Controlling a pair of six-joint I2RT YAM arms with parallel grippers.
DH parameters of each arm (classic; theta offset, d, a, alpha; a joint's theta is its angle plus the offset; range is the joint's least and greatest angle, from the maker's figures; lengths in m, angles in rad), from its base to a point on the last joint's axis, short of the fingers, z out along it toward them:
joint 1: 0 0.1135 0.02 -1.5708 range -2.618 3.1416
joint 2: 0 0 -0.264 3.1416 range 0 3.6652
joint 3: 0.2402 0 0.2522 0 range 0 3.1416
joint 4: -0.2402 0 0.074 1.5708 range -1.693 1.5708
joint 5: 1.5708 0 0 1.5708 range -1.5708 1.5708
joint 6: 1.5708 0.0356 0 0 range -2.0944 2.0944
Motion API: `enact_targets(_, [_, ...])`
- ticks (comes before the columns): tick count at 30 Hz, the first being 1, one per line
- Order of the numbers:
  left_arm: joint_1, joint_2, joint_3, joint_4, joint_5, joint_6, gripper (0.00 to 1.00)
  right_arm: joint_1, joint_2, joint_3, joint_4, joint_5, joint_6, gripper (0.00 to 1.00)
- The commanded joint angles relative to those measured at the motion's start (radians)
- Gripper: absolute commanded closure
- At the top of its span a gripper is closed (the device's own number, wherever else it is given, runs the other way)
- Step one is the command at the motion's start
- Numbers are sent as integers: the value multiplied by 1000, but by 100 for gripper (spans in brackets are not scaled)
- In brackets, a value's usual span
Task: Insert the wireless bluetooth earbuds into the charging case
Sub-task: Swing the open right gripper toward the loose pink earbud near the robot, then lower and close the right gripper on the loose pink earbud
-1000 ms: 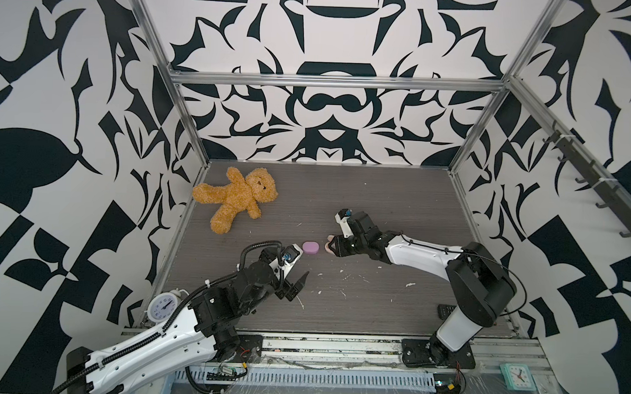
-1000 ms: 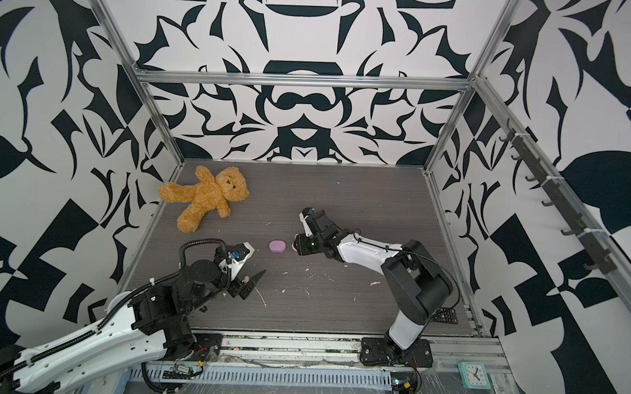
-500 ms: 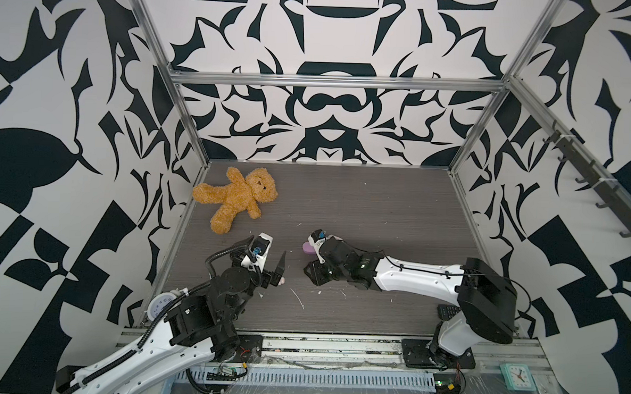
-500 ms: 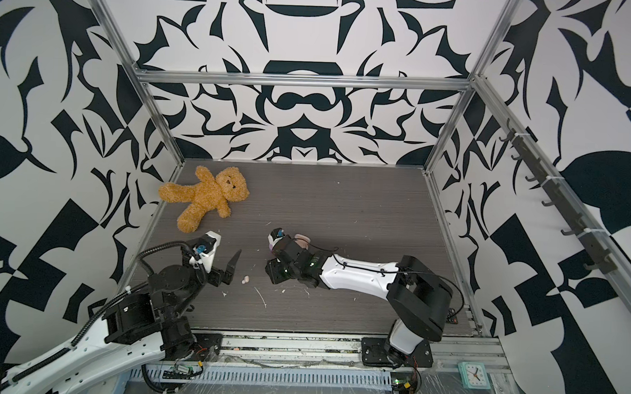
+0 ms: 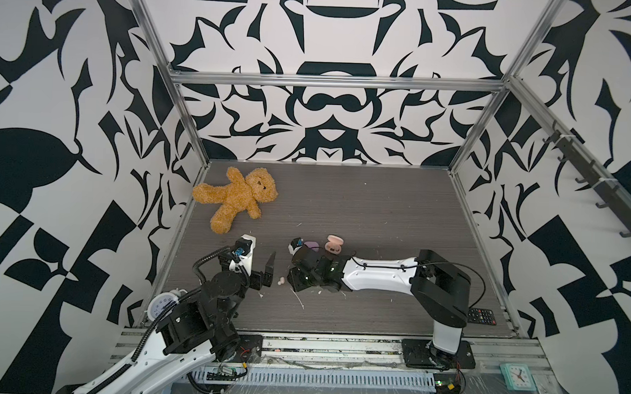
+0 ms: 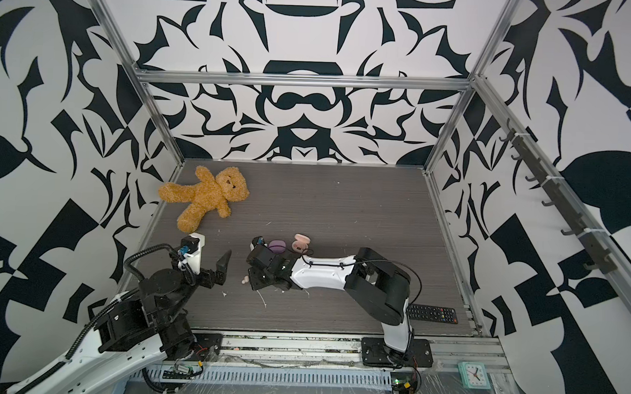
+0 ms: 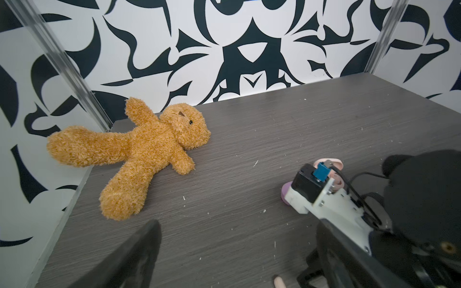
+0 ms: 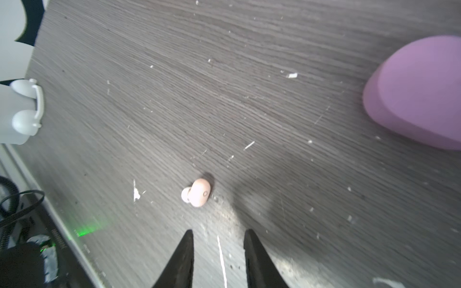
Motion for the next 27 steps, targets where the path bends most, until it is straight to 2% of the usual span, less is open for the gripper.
enact_targets(1, [5, -11, -12, 5, 58, -14, 1, 9, 15, 55, -2, 7, 23, 64])
enact_targets(12, [15, -1, -13, 4, 7, -23, 1, 16, 82, 115, -6, -9, 32, 65])
enact_targets(27, [20, -18, -19, 7, 8, -23, 1, 15, 130, 161, -22, -22, 31, 68])
